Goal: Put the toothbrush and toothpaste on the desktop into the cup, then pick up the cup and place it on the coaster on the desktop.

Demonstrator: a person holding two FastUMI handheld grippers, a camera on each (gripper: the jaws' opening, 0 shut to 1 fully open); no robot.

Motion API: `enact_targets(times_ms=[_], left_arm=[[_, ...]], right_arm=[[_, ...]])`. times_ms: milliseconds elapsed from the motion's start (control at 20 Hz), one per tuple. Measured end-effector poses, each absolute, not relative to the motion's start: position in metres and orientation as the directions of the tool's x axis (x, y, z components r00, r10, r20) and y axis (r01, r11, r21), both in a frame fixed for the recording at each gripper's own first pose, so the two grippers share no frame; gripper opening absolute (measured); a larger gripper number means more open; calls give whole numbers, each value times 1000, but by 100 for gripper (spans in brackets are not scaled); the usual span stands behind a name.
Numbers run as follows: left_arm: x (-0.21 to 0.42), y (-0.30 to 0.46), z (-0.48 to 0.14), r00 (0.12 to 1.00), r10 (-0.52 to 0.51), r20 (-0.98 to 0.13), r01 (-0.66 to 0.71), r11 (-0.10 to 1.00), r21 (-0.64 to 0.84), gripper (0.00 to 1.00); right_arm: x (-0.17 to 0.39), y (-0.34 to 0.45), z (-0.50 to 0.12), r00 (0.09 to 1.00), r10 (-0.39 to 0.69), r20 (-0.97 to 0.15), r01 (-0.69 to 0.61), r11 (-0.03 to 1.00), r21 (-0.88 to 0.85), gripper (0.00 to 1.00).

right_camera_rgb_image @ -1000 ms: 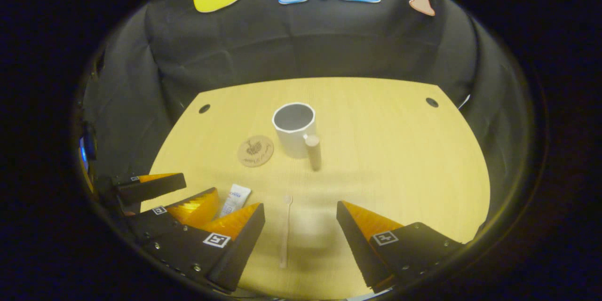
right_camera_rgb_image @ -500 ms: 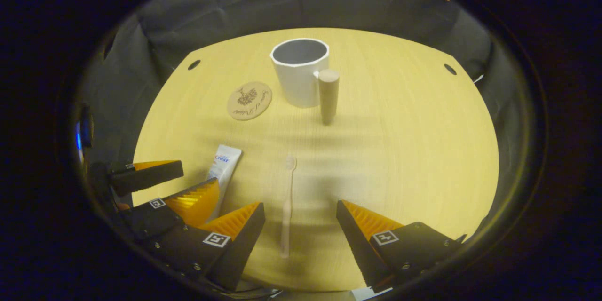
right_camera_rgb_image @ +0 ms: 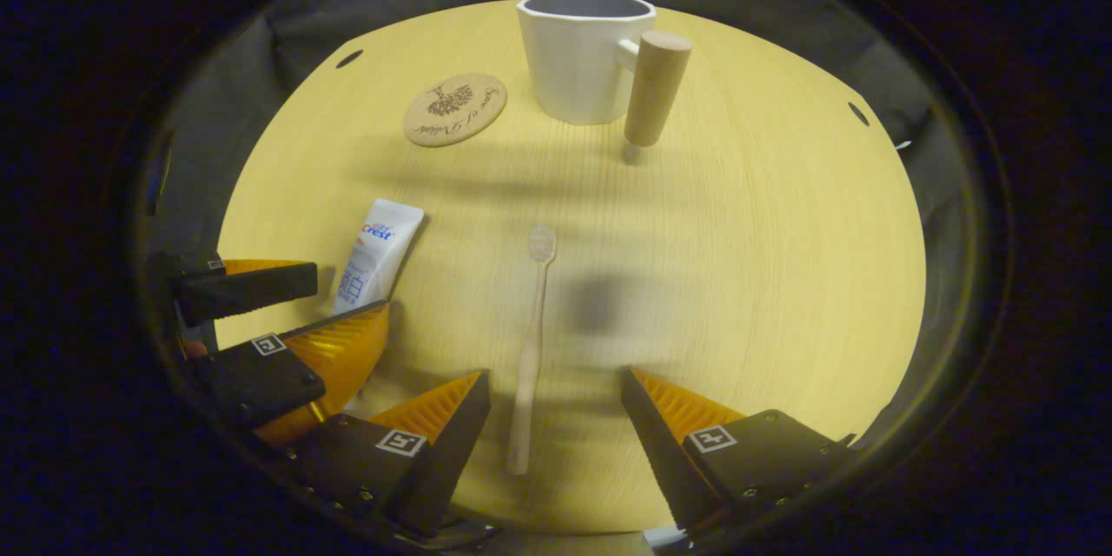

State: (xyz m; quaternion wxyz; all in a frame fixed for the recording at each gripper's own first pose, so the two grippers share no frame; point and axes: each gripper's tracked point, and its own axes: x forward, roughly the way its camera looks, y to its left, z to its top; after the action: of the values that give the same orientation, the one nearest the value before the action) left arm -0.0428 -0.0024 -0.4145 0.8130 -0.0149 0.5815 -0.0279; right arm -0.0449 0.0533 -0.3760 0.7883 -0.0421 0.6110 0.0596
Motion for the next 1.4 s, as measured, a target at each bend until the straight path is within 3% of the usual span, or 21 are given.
enact_targets(times_ms=[250,800,850,900,950,1000,1100,1150,1200,1300,1350,1400], left_arm=[[-50,4,-427,264,-35,-964,-9,999,-39,98],[-43,0,-427,247,-32,-968,6,999,-32,97],[-43,-1,-427,248,-31,-968,5,1000,-31,95],[-43,-2,-427,240,-33,-970,7,999,-32,94],[-43,-3,-425,237,-33,-971,12,999,-31,78],[-44,-6,-427,229,-37,-973,16,999,-34,81],[-44,-9,-428,216,-34,-976,21,999,-30,63],[-43,-10,-425,212,-35,-977,17,999,-32,59],[-43,-10,-427,210,-32,-977,16,999,-29,51],[-43,-11,-428,207,-30,-978,7,1000,-29,46],[-44,-12,-428,206,-30,-978,5,1000,-29,50],[-46,-11,-427,196,-25,-980,5,1000,-24,39]], right_arm=[[-43,50,-379,234,9,-972,-135,991,-23,92],[-46,46,-380,190,-5,-982,-93,995,-23,93],[-46,45,-378,184,-12,-983,-83,996,-28,90],[-48,44,-380,171,-15,-985,-74,997,-28,78],[-47,41,-378,171,-18,-985,-64,997,-30,73],[-47,39,-381,164,-22,-986,-53,998,-31,58],[-46,34,-379,161,-27,-987,-40,999,-33,32],[-46,32,-377,160,-31,-987,-36,999,-37,28],[-46,32,-379,157,-25,-987,-31,999,-30,16],[-46,31,-378,156,-20,-988,-33,999,-26,15],[-46,32,-378,158,-16,-987,-33,999,-22,15],[-46,32,-378,158,-13,-987,-35,999,-18,15]])
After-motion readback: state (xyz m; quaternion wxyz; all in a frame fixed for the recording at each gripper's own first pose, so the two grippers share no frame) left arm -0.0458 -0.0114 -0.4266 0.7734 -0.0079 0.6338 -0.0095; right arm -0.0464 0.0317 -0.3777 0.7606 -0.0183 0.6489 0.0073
